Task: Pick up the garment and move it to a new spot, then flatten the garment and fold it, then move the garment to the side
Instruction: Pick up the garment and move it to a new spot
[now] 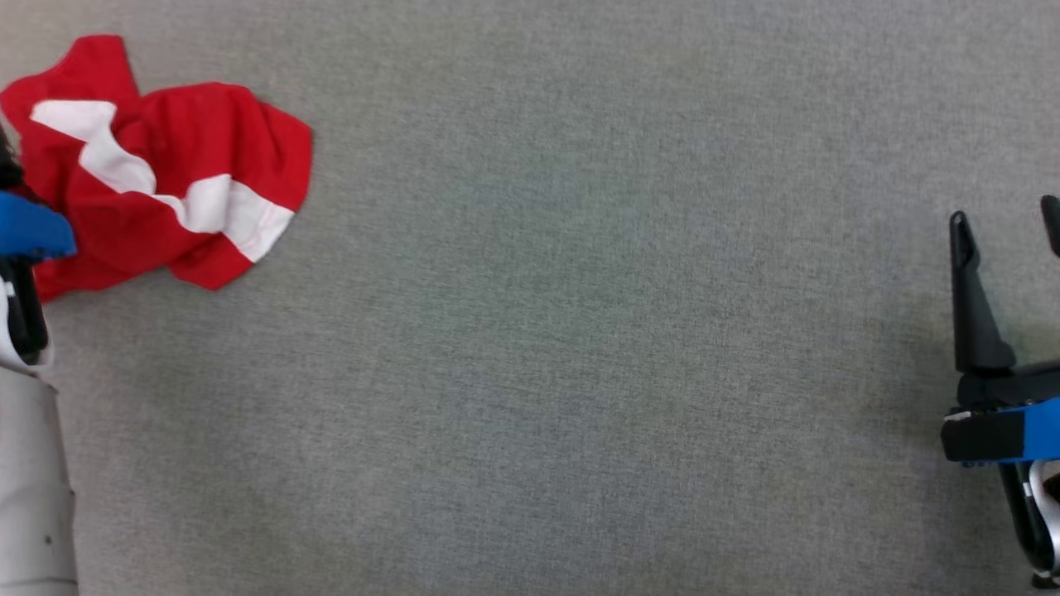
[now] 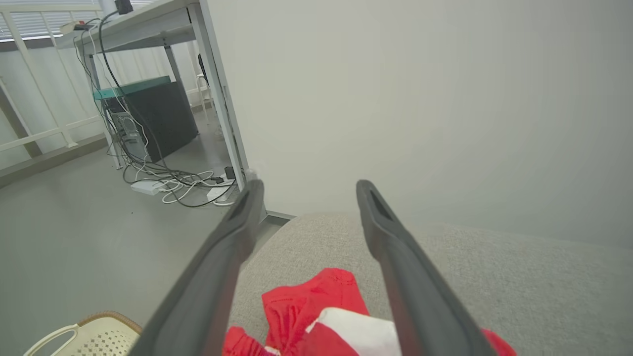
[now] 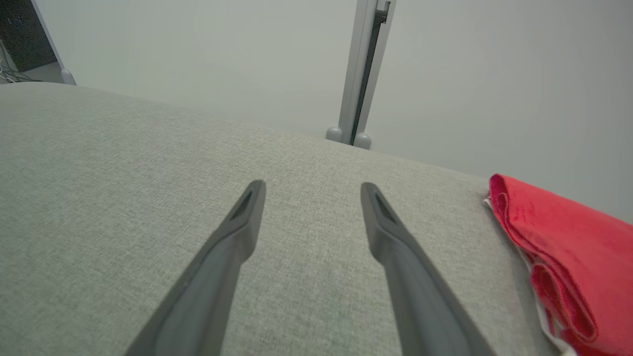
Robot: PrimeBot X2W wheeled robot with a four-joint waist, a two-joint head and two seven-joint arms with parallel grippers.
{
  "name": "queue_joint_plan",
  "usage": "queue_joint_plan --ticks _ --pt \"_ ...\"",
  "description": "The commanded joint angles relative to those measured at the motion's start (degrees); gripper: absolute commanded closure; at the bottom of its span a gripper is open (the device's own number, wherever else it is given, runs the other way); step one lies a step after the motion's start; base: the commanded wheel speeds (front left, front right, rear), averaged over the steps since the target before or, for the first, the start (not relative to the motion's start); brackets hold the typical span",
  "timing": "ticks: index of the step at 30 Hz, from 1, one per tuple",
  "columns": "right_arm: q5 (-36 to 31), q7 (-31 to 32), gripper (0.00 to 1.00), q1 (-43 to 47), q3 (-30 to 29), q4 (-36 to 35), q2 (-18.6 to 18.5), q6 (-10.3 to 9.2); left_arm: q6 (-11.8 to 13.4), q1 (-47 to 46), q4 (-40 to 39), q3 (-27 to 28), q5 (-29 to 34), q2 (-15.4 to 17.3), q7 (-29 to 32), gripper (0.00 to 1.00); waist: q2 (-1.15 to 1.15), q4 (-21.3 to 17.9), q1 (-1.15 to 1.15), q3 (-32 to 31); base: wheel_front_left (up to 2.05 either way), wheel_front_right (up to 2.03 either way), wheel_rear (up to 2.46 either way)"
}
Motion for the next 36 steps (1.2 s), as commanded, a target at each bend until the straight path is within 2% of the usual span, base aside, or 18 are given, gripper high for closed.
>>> queue_joint_plan --ticks 1,5,7,14,18,22,23,24,25,31,36 --pt "-0.33 0.48 0.0 0.21 -0.58 -1.43 -0.38 0.01 -0.4 -2.35 3.72 -0.56 -0.43 1.19 1.4 0.0 0.0 -0.28 -0.01 1.2 0.0 0.0 0.0" --pt "0.0 1.01 0.0 0.5 -0.93 -3.06 -0.76 0.01 -0.87 -6.04 11.94 -2.05 -1.73 2.31 5.4 0.0 0.0 -0.89 -0.01 2.44 0.0 0.0 0.0" --pt "-0.07 1.13 0.0 0.58 -0.92 -3.38 -0.67 0.01 -0.91 -7.03 13.49 -2.26 -2.41 2.6 5.97 0.0 0.0 -0.93 -0.01 2.55 0.0 0.0 0.0" --pt "-0.42 1.64 0.0 0.48 -1.32 -3.96 -0.41 0.01 -1.12 -8.99 23.47 -5.76 -7.66 1.79 15.83 0.0 0.0 -0.63 -0.01 2.45 0.0 0.0 0.0" --pt "-0.55 1.77 0.0 0.02 -0.95 -4.08 -0.37 0.01 -1.14 -8.99 26.54 -9.05 -11.6 1.47 23.26 0.0 0.0 -0.43 -0.01 2.44 0.0 0.0 0.0" --pt "-0.28 1.79 0.0 -0.6 -0.55 -3.89 -0.48 0.01 -1.15 -8.62 27.1 -11.73 -15.44 1.68 27.03 0.0 0.0 -0.5 -0.01 2.36 0.0 0.0 0.0" --pt "-0.23 1.77 0.0 -0.67 -0.41 -3.73 -0.47 0.01 -1.15 -8.33 27.13 -12.43 -16.27 1.88 27.58 0.31 0.0 -0.59 -0.01 2.26 0.0 0.0 0.0" --pt "-0.18 1.71 0.0 -0.82 -0.3 -3.57 -0.42 0.01 -1.15 -8.07 26.93 -13.15 -17.04 2.18 27.92 0.84 0.0 -0.71 -0.01 2.14 0.0 0.0 0.0" --pt "-0.09 1.47 0.0 -0.97 -0.18 -3.38 -0.3 0.01 -1.15 -7.82 26.73 -13.63 -17.77 2.57 27.91 1.0 0.0 -0.87 -0.01 1.9 0.0 0.0 0.0" --pt "0.19 0.37 0.0 -1.25 0.21 -1.67 0.67 0.01 -1.16 -8.13 25.05 -16.39 -20.16 4.45 25.3 1.0 0.0 -2.1 -0.01 -0.36 0.0 0.0 0.0" --pt "0.67 -1.41 0.0 -1.14 0.89 1.11 2.15 0.01 -1.16 -9.37 22.72 -17.87 -19.76 6.67 18.55 1.0 0.0 -4.07 -0.01 -3.54 0.0 0.0 0.0"
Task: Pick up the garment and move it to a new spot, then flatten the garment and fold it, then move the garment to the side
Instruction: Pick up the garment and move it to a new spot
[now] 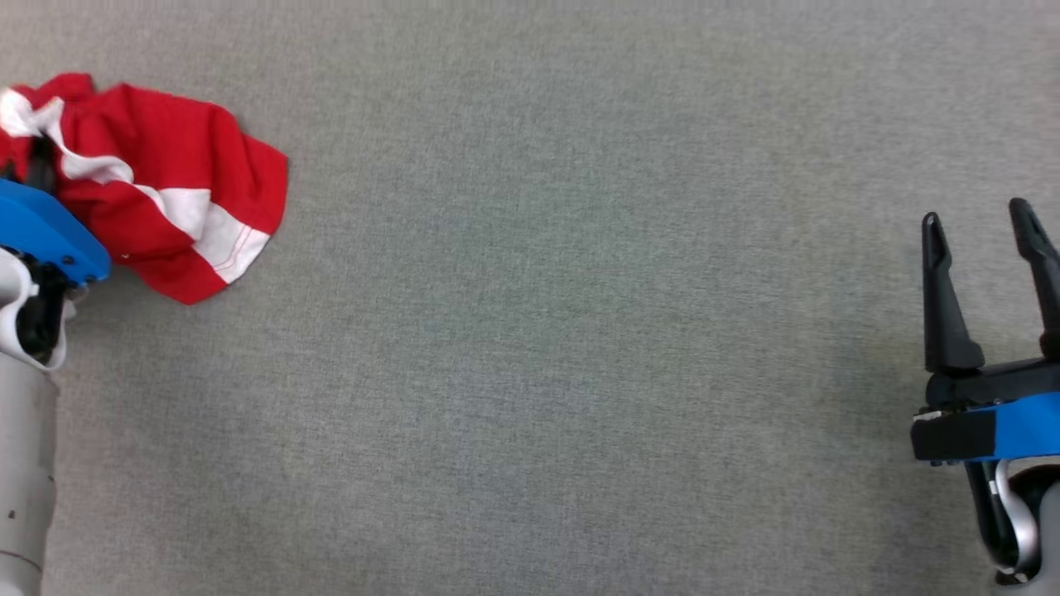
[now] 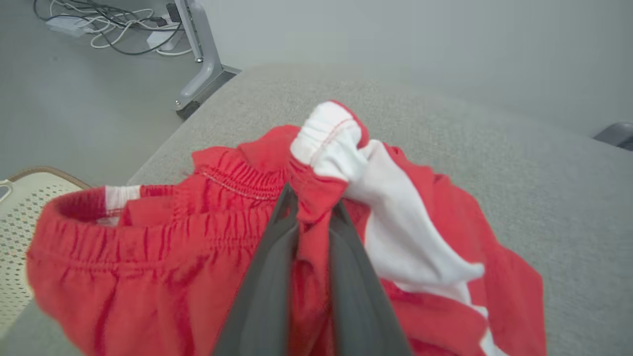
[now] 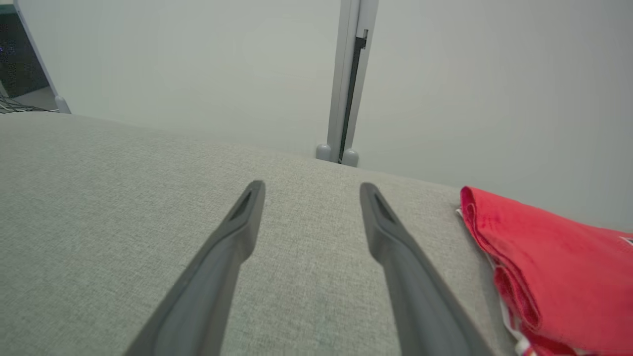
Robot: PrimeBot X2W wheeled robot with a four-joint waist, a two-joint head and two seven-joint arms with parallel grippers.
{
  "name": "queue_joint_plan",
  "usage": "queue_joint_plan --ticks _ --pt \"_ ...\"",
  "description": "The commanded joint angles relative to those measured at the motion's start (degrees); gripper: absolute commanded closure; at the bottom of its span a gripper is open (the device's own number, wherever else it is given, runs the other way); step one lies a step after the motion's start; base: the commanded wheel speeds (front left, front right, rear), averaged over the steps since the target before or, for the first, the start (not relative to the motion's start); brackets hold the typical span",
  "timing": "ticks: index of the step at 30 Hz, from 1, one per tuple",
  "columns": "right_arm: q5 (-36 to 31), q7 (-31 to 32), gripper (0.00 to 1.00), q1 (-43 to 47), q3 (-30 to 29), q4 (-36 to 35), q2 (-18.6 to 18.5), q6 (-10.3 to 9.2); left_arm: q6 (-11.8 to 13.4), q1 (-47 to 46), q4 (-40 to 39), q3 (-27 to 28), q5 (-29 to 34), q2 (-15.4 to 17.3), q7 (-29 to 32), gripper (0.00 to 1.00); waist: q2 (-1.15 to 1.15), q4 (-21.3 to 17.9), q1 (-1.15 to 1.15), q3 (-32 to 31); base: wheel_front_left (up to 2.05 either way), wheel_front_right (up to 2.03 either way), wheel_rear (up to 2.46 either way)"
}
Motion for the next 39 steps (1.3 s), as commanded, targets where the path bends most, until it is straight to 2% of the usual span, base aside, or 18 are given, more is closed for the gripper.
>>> queue_joint_plan --ticks 1,7,13,19,28,33,39 --pt "0.26 -0.67 0.0 -0.23 0.25 0.79 0.64 0.01 -0.05 -0.99 -1.0 -0.27 0.45 0.75 -2.23 1.0 0.0 -1.64 0.01 -1.92 0.0 0.0 0.0" --pt "0.99 -3.35 0.0 0.01 0.96 5.16 2.56 0.01 -0.05 -2.63 -6.72 -3.2 1.53 1.91 -9.28 1.0 0.0 -5.5 0.01 -6.73 0.0 0.0 0.0" --pt "1.78 -5.6 0.0 1.14 1.57 9.06 4.18 0.01 -0.05 -3.95 -14.9 -6.13 3.27 2.97 -13.49 1.0 0.0 -10.15 0.01 -10.66 0.0 0.0 0.0" --pt "2.58 -7.38 0.0 1.68 2.32 12.18 5.28 0.01 0.11 -5.28 -24.98 -8.45 3.74 0.86 -12.26 1.0 0.0 -14.88 0.01 -12.85 0.0 0.0 0.0" --pt "3.99 -9.77 0.0 0.0 3.59 15.55 6.12 0.01 0.87 -5.85 -39.5 -12.81 3.81 -3.12 -7.28 1.0 0.0 -21.5 0.01 -12.4 0.0 0.0 0.0" --pt "4.82 -10.65 0.0 -0.22 3.56 16.97 6.24 0.01 0.76 -3.42 -42.38 -15.45 3.56 -4.44 -5.77 1.0 0.0 -23.4 0.01 -12.07 0.0 0.0 0.0" --pt "5.4 -11.3 0.0 -0.29 3.25 18.09 6.24 0.01 1.14 3.09 -42.25 -17.79 2.74 -6.15 -6.64 1.0 0.0 -23.16 0.01 -12.29 0.0 0.0 0.0"
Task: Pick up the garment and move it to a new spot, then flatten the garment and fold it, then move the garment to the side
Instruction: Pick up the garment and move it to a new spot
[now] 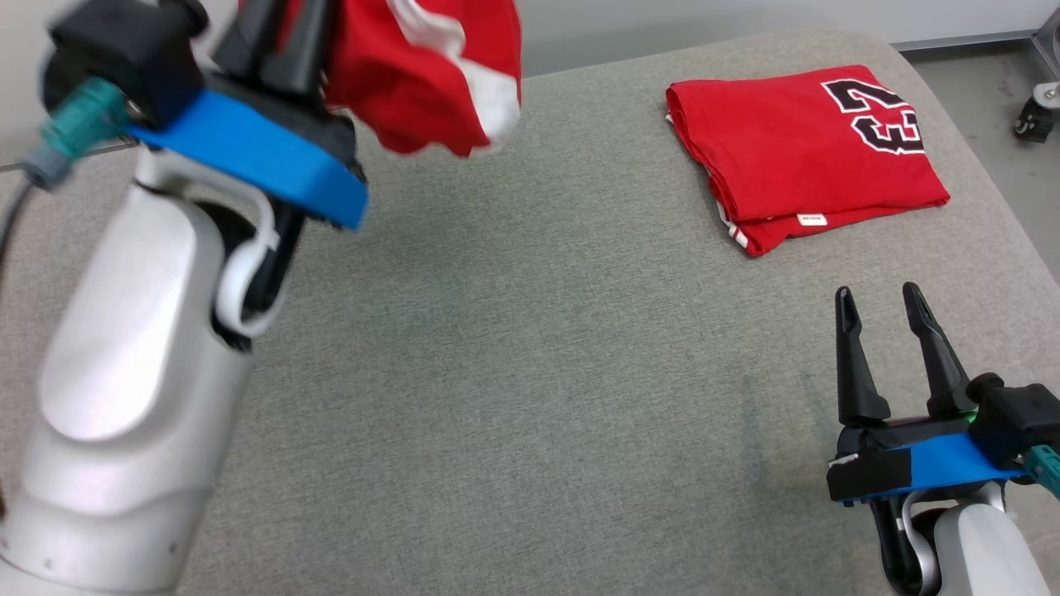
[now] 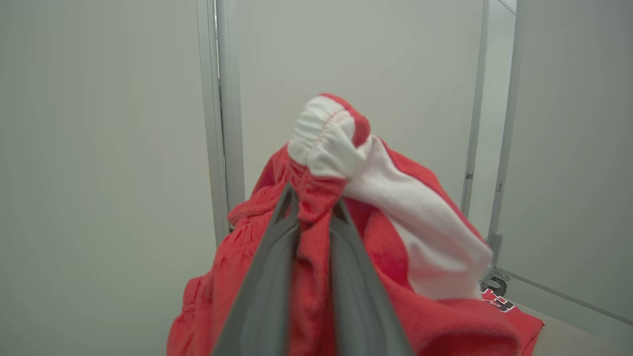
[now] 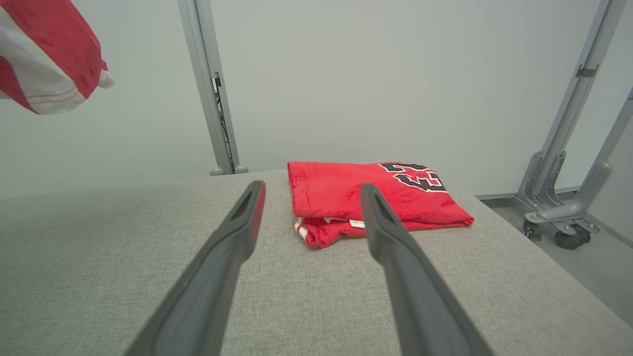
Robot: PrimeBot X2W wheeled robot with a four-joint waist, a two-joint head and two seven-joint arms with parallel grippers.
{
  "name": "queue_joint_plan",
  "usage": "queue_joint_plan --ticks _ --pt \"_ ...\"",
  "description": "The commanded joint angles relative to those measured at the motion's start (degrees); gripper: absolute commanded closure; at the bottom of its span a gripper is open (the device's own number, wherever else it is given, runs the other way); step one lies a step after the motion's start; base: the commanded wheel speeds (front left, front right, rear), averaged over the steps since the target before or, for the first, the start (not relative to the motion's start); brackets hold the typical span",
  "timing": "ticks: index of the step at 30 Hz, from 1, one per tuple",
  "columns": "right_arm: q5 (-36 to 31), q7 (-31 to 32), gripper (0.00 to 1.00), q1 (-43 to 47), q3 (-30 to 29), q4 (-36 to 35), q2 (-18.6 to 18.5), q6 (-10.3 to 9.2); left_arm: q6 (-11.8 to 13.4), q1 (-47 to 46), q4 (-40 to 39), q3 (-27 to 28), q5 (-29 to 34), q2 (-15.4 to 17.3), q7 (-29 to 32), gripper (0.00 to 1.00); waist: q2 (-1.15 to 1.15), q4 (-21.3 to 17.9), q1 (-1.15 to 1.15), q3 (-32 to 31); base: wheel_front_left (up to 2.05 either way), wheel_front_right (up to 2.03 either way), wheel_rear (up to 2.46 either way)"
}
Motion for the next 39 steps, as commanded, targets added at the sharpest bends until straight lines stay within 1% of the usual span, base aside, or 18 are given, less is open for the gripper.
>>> queue_joint_plan --ticks 1,7,12,13,14,15,16,20,26,33,37,39 --pt "0.12 -0.43 0.0 -0.36 -0.29 0.24 0.07 0.01 0.45 2.7 0.62 -0.53 -0.66 -0.59 -0.83 1.0 0.0 0.45 0.0 -0.15 0.0 0.0 0.0" --pt "-0.64 -0.56 0.0 -0.88 -0.42 0.28 0.06 0.01 1.17 10.84 4.64 -2.93 -1.0 -2.46 -3.41 1.0 0.0 2.04 0.0 -0.46 0.0 0.0 0.0" --pt "-0.68 -0.61 0.0 -0.71 -0.17 0.51 0.04 0.01 1.24 16.44 9.91 -4.93 -1.6 -4.33 -5.53 1.0 0.0 3.13 0.0 -0.69 0.0 0.0 0.0" --pt "-0.67 -0.61 0.0 -0.58 -0.04 0.59 0.05 0.01 1.21 17.3 11.04 -5.38 -1.22 -4.61 -5.95 0.98 0.0 3.3 0.0 -0.77 0.0 0.0 0.0" --pt "-0.64 -0.62 0.0 -0.48 0.08 0.69 0.05 0.01 1.19 18.01 11.96 -5.79 -1.22 -4.99 -6.44 0.62 0.0 3.45 0.0 -0.84 0.0 0.0 0.0" --pt "-0.64 -0.63 0.0 -0.42 0.05 0.81 0.05 0.01 1.15 18.91 13.19 -6.24 -1.45 -5.49 -6.77 0.22 0.0 3.65 0.0 -0.93 0.0 0.0 0.0" --pt "-0.67 -0.64 0.0 -0.38 0.03 0.93 0.05 0.01 1.1 19.48 14.19 -6.71 -1.41 -5.77 -7.11 0.0 0.0 3.84 0.0 -1.03 0.0 0.0 0.0" --pt "-1.01 -0.63 0.0 0.11 -0.16 1.21 0.05 0.01 0.76 20.15 17.11 -7.84 -1.41 -7.16 -8.77 0.0 0.0 4.93 0.0 -1.83 0.0 0.0 0.0" --pt "-1.18 -0.58 0.0 1.14 -0.17 1.58 0.04 0.01 1.03 18.97 18.13 -7.15 -0.67 -7.34 -11.5 0.0 0.0 6.73 0.0 -3.86 0.0 0.0 0.0" --pt "-1.15 -0.29 0.0 2.63 -0.28 1.81 0.03 0.01 3.11 21.4 15.62 -3.82 0.54 -5.87 -12.96 0.0 0.0 10.22 0.0 -6.64 0.0 0.0 0.0" --pt "-0.97 -0.21 0.0 3.37 -0.43 1.64 0.03 0.01 4.88 24.23 11.15 0.05 2.21 -4.67 -12.97 0.0 0.0 12.75 0.0 -7.65 0.0 0.0 0.0" --pt "-0.87 -0.12 0.0 3.59 -0.39 1.6 0.03 0.01 5.89 26.0 9.2 1.43 4.28 -3.61 -12.98 0.0 0.0 13.94 0.0 -8.06 0.0 0.0 0.0"
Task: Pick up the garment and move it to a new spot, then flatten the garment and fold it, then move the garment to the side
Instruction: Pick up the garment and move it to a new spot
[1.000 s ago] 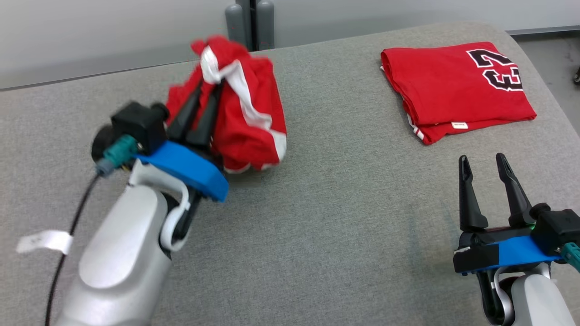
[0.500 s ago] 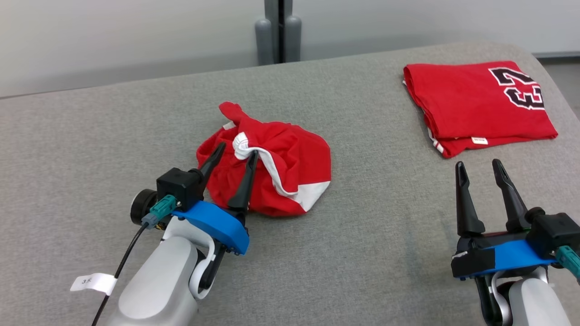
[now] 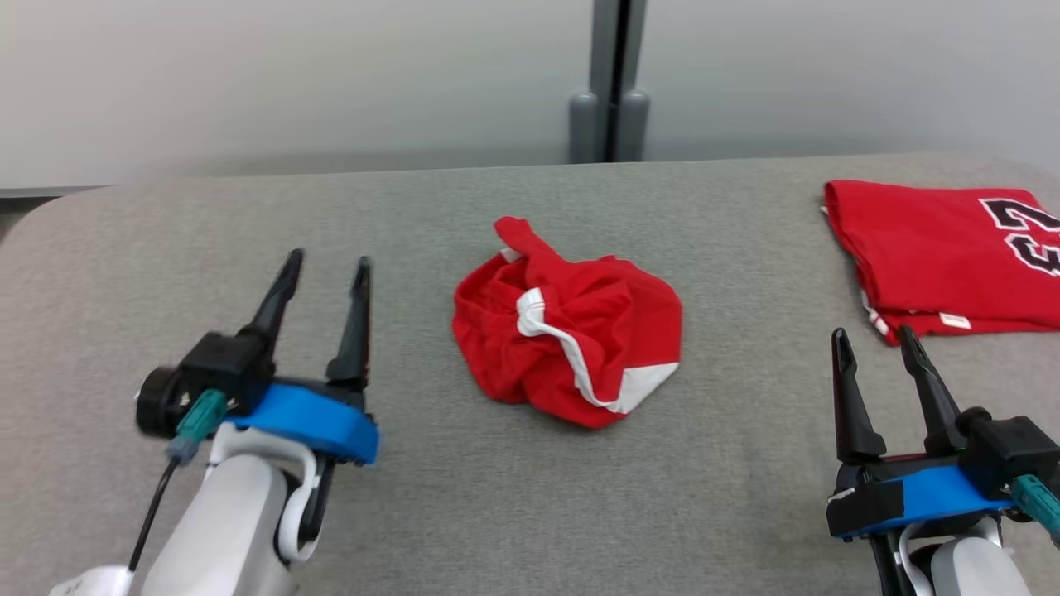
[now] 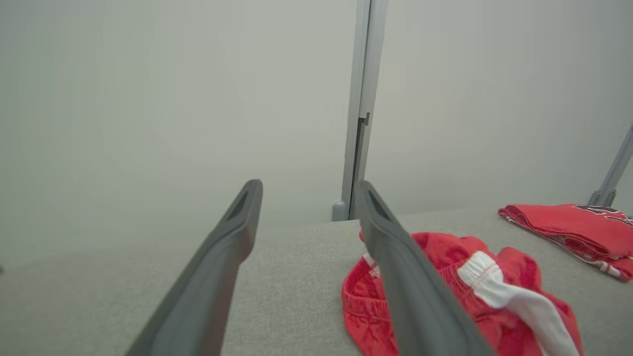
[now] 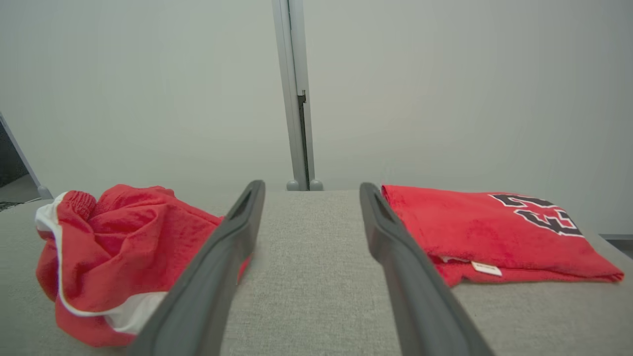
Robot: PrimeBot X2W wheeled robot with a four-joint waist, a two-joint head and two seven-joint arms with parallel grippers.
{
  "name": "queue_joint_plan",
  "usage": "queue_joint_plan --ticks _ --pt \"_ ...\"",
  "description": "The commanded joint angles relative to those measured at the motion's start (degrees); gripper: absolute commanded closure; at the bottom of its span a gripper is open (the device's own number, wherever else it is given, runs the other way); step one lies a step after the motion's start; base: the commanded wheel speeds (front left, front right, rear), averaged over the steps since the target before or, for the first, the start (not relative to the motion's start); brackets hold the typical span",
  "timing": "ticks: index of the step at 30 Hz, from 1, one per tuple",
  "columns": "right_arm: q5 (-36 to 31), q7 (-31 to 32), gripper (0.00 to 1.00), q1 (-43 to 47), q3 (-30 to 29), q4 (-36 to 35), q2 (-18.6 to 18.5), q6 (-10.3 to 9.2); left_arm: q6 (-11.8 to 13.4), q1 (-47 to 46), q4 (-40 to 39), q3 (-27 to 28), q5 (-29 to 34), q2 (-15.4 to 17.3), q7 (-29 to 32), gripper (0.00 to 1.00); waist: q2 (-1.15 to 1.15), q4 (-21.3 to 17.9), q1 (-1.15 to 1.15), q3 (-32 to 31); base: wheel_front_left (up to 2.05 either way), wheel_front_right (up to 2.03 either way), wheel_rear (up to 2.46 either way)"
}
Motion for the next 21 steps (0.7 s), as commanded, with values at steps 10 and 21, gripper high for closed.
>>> queue_joint_plan --ticks 10,21 --pt "0.5 0.39 0.0 1.78 -0.42 0.21 -0.06 0.01 1.55 10.49 -6.25 7.91 3.34 0.52 -0.23 0.0 0.0 4.87 0.0 -2.27 0.0 0.0 0.0" --pt "0.77 0.88 0.0 4.47 -0.26 0.49 -0.06 0.01 1.08 18.41 -8.45 13.43 6.57 -1.48 -0.24 0.0 0.0 6.08 0.0 -4.59 0.0 0.0 0.0"
